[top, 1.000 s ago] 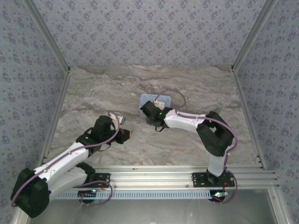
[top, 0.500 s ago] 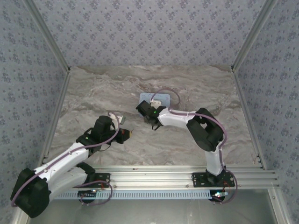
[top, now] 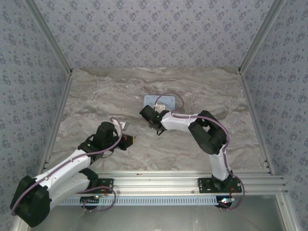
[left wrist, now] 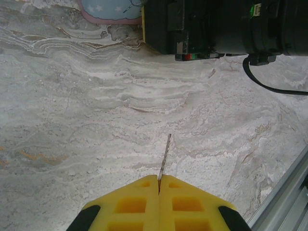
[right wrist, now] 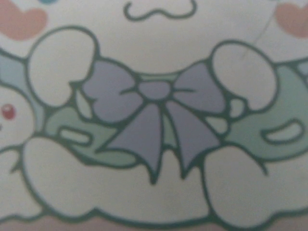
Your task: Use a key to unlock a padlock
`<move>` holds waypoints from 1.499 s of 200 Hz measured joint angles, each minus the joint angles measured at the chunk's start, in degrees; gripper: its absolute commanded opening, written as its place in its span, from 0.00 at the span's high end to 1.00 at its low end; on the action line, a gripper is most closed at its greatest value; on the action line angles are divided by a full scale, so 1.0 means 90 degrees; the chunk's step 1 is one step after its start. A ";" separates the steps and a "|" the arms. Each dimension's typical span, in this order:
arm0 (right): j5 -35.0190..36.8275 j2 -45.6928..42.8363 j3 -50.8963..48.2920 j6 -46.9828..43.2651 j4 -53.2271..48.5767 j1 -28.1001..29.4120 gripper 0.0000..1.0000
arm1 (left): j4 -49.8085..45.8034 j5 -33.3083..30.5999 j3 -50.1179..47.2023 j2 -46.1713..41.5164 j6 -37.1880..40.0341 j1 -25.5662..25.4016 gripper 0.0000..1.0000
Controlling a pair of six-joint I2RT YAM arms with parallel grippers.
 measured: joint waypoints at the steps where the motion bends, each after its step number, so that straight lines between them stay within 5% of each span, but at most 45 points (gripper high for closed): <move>1: -0.0002 0.0000 0.0000 -0.0002 0.0000 0.0000 0.80 | -0.0002 0.0000 0.0000 -0.0002 0.0000 0.0000 1.00; 116: -0.1394 -0.0505 0.0185 -0.0389 -0.0614 -0.0104 0.95 | 0.0313 0.0486 -0.0396 -0.0427 0.0682 -0.0100 1.00; 204: -0.3546 -0.1569 0.0036 -0.0430 -0.0903 -0.0673 1.00 | 0.2064 0.1132 -0.0549 0.0916 0.0685 -0.0136 1.00; 300: -0.4886 -0.1773 -0.0100 -0.0204 -0.1127 -0.0942 1.00 | 0.4097 0.1316 -0.0340 0.2671 0.0612 -0.0119 1.00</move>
